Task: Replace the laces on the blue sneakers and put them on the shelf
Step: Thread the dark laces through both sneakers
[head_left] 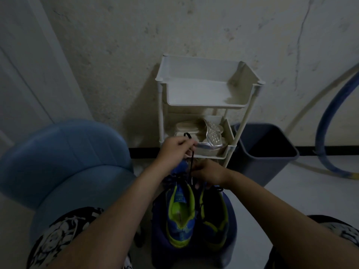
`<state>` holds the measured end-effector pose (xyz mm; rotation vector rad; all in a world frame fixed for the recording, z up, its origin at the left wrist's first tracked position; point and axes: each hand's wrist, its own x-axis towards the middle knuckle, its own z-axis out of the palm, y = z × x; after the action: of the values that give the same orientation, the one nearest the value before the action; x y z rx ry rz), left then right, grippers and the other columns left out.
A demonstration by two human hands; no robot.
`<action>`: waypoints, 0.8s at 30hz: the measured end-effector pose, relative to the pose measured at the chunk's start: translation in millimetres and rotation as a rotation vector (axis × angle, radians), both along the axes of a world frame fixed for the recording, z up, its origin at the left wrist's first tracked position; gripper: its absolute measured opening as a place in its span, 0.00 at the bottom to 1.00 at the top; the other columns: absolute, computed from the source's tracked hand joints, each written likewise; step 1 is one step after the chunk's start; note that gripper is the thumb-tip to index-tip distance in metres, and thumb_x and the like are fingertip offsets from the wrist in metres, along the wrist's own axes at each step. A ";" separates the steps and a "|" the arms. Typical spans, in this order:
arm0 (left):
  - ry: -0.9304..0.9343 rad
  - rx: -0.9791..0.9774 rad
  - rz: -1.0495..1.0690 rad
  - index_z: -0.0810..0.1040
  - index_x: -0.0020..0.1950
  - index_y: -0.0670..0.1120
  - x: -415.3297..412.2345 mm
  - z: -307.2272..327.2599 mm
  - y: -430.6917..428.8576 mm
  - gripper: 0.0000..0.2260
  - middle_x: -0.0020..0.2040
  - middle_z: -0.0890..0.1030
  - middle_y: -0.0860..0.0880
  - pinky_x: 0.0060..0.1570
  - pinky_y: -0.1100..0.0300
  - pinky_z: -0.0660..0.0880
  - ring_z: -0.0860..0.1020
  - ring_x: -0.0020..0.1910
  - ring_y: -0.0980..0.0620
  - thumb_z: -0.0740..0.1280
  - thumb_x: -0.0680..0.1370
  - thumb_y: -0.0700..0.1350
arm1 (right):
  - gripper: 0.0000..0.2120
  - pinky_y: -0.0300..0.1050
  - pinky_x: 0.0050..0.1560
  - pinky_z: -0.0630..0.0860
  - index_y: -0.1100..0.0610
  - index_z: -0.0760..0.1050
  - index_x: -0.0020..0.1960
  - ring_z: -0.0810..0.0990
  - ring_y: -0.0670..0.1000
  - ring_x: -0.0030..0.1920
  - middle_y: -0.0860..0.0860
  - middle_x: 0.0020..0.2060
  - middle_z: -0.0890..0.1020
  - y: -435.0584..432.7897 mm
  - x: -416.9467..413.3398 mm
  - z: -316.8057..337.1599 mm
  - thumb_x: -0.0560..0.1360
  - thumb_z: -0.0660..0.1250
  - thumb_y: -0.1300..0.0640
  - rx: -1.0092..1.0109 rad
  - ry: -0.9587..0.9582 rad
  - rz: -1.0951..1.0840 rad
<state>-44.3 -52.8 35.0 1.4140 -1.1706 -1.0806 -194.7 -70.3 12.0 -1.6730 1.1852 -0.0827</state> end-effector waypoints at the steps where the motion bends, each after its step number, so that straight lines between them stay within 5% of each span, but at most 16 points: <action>1: 0.063 -0.023 0.022 0.83 0.44 0.45 1.6 4.8 0.9 0.09 0.35 0.80 0.51 0.34 0.66 0.73 0.76 0.34 0.56 0.64 0.81 0.42 | 0.09 0.42 0.31 0.75 0.60 0.79 0.54 0.84 0.52 0.39 0.58 0.42 0.83 -0.9 1.1 -1.0 0.81 0.63 0.56 0.008 0.001 0.012; 3: 0.110 -0.031 0.039 0.83 0.47 0.44 6.1 8.8 2.5 0.08 0.38 0.81 0.50 0.35 0.65 0.72 0.76 0.35 0.56 0.64 0.81 0.42 | 0.13 0.42 0.31 0.75 0.62 0.80 0.55 0.84 0.54 0.40 0.59 0.47 0.85 -2.5 2.8 -1.2 0.82 0.61 0.54 0.016 -0.006 0.006; 8: -0.152 0.151 -0.079 0.80 0.58 0.46 20.4 -8.3 0.4 0.08 0.49 0.82 0.46 0.36 0.65 0.72 0.76 0.39 0.54 0.64 0.81 0.41 | 0.10 0.35 0.21 0.69 0.62 0.78 0.47 0.78 0.52 0.28 0.56 0.36 0.81 -3.5 10.7 8.4 0.82 0.60 0.60 -0.060 -0.200 -0.224; 12: -0.377 0.254 -0.270 0.81 0.57 0.45 20.4 -24.7 2.7 0.10 0.42 0.82 0.48 0.35 0.68 0.73 0.76 0.34 0.55 0.64 0.79 0.36 | 0.12 0.38 0.22 0.68 0.60 0.78 0.44 0.75 0.49 0.25 0.55 0.36 0.80 -15.1 14.2 21.5 0.82 0.60 0.61 -0.180 -0.512 -0.373; 15: -0.513 0.274 -0.445 0.82 0.49 0.46 15.3 -30.6 4.4 0.05 0.38 0.82 0.50 0.38 0.65 0.73 0.79 0.34 0.56 0.67 0.79 0.44 | 0.11 0.41 0.24 0.66 0.59 0.80 0.46 0.76 0.51 0.26 0.54 0.38 0.82 -19.7 11.4 29.2 0.82 0.60 0.60 -0.218 -0.620 -0.428; 19: -0.552 0.218 -0.335 0.81 0.36 0.50 10.2 -30.5 3.0 0.11 0.29 0.79 0.51 0.31 0.64 0.68 0.76 0.28 0.59 0.68 0.78 0.49 | 0.11 0.39 0.23 0.68 0.59 0.80 0.49 0.78 0.48 0.27 0.54 0.43 0.83 -20.1 8.9 28.5 0.83 0.60 0.58 -0.243 -0.557 -0.455; 24: -0.328 0.069 -0.140 0.84 0.44 0.43 9.0 -15.8 0.4 0.08 0.31 0.81 0.47 0.32 0.68 0.70 0.77 0.28 0.59 0.68 0.79 0.44 | 0.16 0.39 0.26 0.71 0.61 0.78 0.54 0.81 0.51 0.32 0.56 0.47 0.83 -16.2 5.4 14.9 0.83 0.55 0.52 -0.103 -0.205 -0.338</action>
<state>-35.3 -52.4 19.1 1.6255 -1.4969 -1.0168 -189.4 -86.5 27.0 -1.4959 1.3113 -0.5208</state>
